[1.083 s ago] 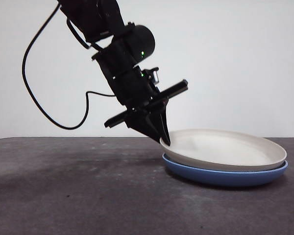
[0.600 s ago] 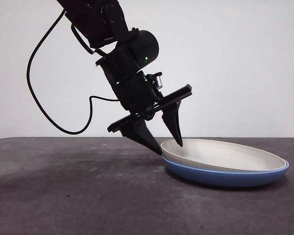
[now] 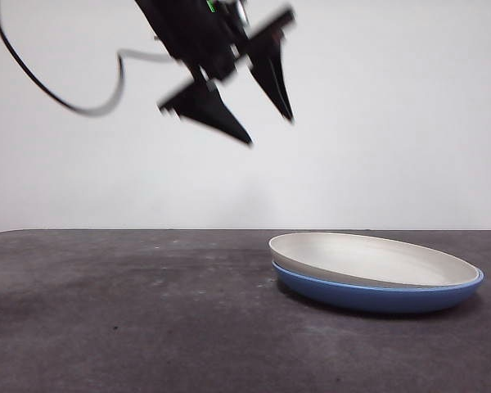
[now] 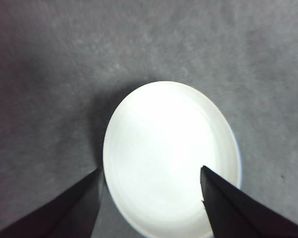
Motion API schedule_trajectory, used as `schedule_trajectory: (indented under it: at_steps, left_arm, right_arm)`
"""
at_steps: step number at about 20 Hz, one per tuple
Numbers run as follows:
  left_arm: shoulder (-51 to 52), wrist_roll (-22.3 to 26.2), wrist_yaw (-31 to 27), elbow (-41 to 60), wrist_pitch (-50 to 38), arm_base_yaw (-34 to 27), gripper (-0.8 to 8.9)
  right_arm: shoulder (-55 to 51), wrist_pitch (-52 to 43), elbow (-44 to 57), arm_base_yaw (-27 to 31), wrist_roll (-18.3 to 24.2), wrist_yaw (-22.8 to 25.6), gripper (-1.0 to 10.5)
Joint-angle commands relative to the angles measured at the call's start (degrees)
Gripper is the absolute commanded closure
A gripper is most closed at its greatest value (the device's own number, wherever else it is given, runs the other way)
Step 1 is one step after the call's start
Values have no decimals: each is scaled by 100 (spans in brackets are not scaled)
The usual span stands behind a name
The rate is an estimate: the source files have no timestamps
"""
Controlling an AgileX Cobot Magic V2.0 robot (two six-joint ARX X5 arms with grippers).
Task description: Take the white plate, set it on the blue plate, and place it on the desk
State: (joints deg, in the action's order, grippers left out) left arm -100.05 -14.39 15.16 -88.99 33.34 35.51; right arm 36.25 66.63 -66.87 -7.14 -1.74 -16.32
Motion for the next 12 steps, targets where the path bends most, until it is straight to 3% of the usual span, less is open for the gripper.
schedule_trajectory:
  at_steps: [1,7,12]
  left_arm:
    - [505,313,24,-144,293,-55,496]
    - [2065,474,24,160,872,-358,497]
    - [3528,612,28,1602,885,-415,497]
  right_arm:
    - [39,-35,-94,-22,-39,15,517]
    - [116,-37,-20,-24,-39,9,517]
    - [144,-48,313,-24,-42,-20,517]
